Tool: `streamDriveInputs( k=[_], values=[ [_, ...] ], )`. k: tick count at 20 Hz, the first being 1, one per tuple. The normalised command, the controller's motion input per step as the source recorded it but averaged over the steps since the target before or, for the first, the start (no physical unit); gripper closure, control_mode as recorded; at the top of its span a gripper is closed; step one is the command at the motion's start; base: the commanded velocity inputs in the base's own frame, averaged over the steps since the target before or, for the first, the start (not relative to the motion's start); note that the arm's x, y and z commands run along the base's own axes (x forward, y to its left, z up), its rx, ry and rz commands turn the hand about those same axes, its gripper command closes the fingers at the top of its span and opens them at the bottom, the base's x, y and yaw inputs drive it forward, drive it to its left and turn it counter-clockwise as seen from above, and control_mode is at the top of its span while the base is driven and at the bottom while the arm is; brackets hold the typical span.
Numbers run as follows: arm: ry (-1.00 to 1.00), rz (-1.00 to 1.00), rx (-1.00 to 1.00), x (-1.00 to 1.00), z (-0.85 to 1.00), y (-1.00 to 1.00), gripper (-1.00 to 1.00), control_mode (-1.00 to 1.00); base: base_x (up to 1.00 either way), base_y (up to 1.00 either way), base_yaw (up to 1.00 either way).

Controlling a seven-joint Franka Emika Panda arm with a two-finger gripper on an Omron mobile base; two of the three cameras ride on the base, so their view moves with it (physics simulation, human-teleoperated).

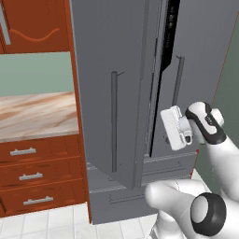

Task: Gather the squash and potato from the fridge and place them on a tray on the dining counter. Then gather the chicken drumstick and steak from the fridge and place them on the other tray.

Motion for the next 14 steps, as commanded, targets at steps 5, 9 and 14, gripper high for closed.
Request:
streamDriveInputs(
  k=[5, 9, 14],
  values=[
    [-0.03, 0.00, 0.05, 0.08, -0.41, 0.00, 1.00, -1.00, 0.00, 0.00, 0.00],
    [-0.01, 0.01, 0.06, 0.21, -0.31, 0.00, 1.00, -1.00, 0.00, 0.00, 0.00],
    [-0.01, 0.03, 0.11, 0.19, -0.19, 0.04, 1.00, -1.00, 0.00, 0.00, 0.00]
  ],
)
